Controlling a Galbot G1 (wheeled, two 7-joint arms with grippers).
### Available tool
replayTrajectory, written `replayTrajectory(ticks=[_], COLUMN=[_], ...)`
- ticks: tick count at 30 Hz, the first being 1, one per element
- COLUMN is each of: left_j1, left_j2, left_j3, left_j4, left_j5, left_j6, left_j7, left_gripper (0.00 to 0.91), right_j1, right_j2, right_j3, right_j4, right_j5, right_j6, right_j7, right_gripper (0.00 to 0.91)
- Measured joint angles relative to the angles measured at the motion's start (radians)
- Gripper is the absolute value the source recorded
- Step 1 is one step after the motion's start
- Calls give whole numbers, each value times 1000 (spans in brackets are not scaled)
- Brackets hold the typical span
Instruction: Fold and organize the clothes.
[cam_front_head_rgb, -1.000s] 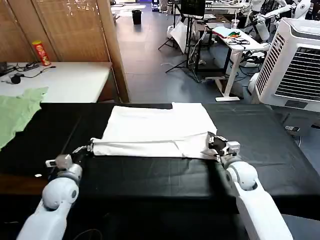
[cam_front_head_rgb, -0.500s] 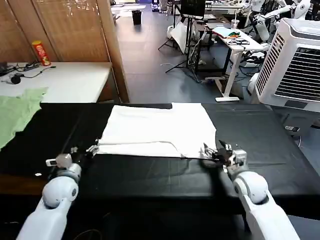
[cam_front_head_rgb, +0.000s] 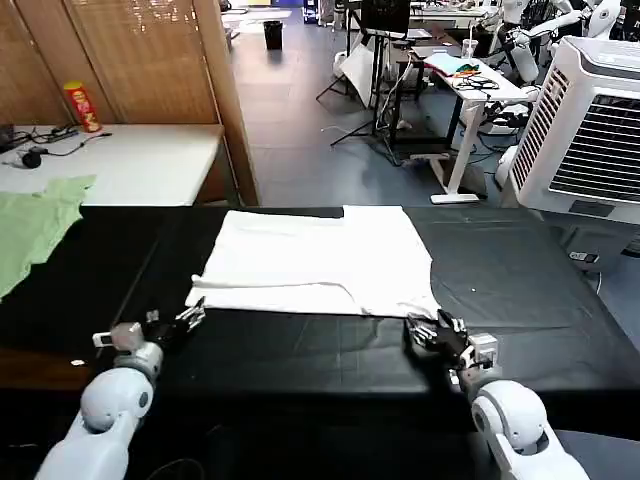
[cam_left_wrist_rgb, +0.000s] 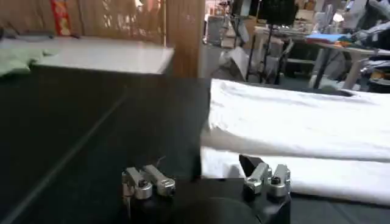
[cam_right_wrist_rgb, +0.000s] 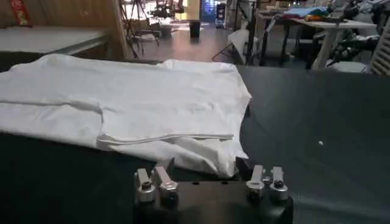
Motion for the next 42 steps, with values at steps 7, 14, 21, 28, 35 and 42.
replayTrajectory(ticks=[7,14,21,28,35,42], left_j1=[-13,26,114,241,363,468], left_j2=[4,31,86,127,151,140], left_j3=[1,1,-12,-40,-78,-122], left_j4=[21,-18,-112,-260,-375,-446], left_j5=[-36,-71,-76,-74,-71,-77], left_j6=[5,26,64,108,126,161], left_j7=[5,-2,-64,-115,-133,-153], left_gripper=[0,0,0,0,0,878], right_j1=[7,-7,-72,-200,-313,-363], right_j2=[-4,-48,-99,-117,-118,-129], right_j3=[-5,1,29,82,135,149], right_j4=[2,57,160,266,345,392], right_j5=[16,135,172,173,169,131], right_j6=[-29,-136,-230,-270,-270,-271], right_j7=[35,115,163,172,150,126], right_gripper=[59,29,20,20,88,878])
